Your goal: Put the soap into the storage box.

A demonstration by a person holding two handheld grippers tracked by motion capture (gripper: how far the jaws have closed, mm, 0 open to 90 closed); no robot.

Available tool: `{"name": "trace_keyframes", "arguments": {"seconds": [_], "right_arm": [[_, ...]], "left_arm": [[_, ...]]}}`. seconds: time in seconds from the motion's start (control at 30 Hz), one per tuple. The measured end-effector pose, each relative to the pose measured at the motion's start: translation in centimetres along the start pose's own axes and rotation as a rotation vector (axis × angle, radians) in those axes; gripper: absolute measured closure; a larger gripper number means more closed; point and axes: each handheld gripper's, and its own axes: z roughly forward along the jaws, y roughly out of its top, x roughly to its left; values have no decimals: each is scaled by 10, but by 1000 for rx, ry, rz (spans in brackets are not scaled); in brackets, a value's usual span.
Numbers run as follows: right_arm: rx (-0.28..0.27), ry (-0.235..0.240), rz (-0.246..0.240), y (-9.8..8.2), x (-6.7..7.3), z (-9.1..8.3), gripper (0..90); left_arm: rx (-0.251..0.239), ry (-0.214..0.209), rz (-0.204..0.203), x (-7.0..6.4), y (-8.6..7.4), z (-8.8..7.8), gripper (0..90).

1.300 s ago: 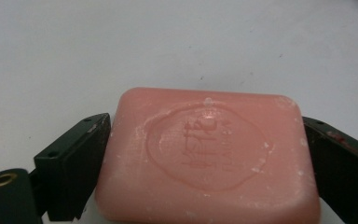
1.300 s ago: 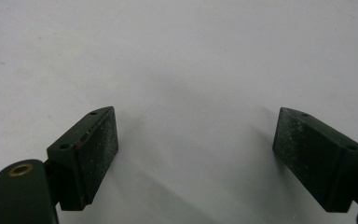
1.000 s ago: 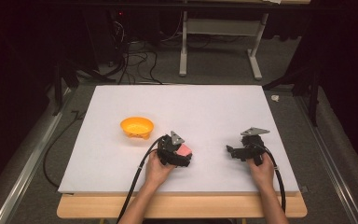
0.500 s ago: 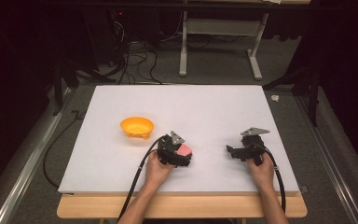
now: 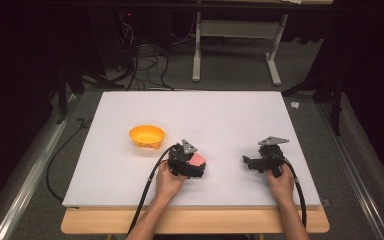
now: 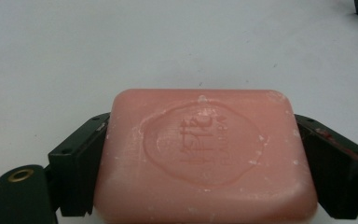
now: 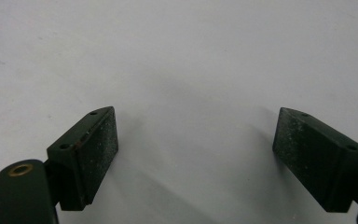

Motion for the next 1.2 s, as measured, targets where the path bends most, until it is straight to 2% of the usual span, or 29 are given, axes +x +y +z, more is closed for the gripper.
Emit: {"name": "trace_keyframes", "arguments": {"seconds": [0.7,1.2], "right_arm": [[0,0,0,0,0,0,147],[0,1,4,0,0,0,147]], "left_arm": [[-28,7,15,-1,1,-21,136],[-37,15,-1,6,-3,-40,136]]}}
